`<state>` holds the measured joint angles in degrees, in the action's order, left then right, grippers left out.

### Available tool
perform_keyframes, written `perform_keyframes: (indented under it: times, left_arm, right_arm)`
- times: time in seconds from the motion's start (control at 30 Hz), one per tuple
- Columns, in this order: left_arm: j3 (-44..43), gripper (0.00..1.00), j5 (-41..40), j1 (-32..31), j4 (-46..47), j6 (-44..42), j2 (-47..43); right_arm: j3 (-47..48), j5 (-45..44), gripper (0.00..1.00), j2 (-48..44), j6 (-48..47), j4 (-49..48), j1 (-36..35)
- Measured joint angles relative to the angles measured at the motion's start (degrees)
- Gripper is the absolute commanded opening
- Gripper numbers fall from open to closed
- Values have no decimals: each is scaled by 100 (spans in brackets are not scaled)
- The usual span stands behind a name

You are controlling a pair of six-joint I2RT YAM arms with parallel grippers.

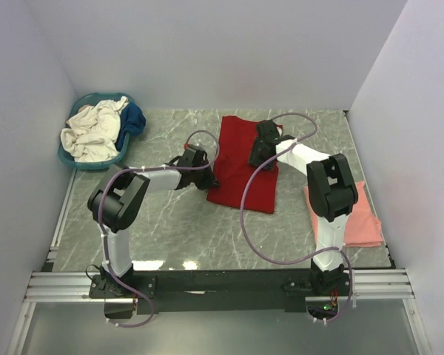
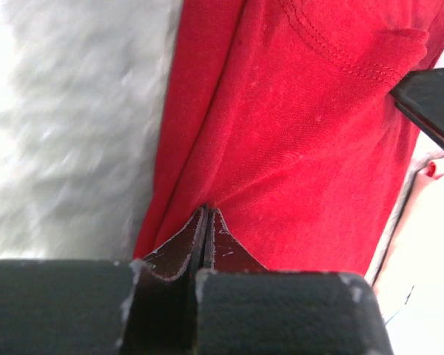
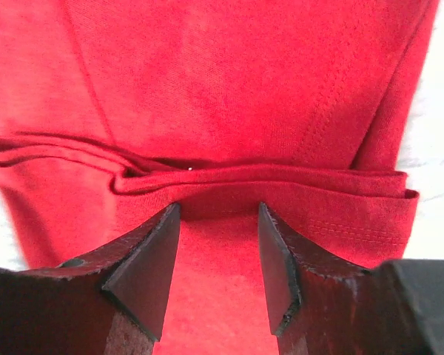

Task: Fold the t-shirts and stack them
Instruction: Fold the tshirt

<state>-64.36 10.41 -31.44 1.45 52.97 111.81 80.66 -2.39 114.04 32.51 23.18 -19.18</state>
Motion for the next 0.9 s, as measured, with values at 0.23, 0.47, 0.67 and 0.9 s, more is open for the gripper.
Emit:
perform_keyframes:
  times: [0.23, 0.47, 0.67, 0.9]
  left_arm:
    - [1154, 1, -363, -28, 129, 203, -922]
    - [2428, 1, -723, -219, 212, 568, -2059]
    - [3080, 1, -903, -533, 15, 844, -2900]
    - [3134, 3, -1204, -684, -496, 929, -3711]
  right_arm:
    - [42, -363, 54, 76, -221, 317, -511]
    - [-90, -527, 55, 39, -328, 295, -1045]
    - [-210, -566, 55, -26, -393, 197, -1655]
    - [-210, -531, 56, -46, -413, 195, -1893]
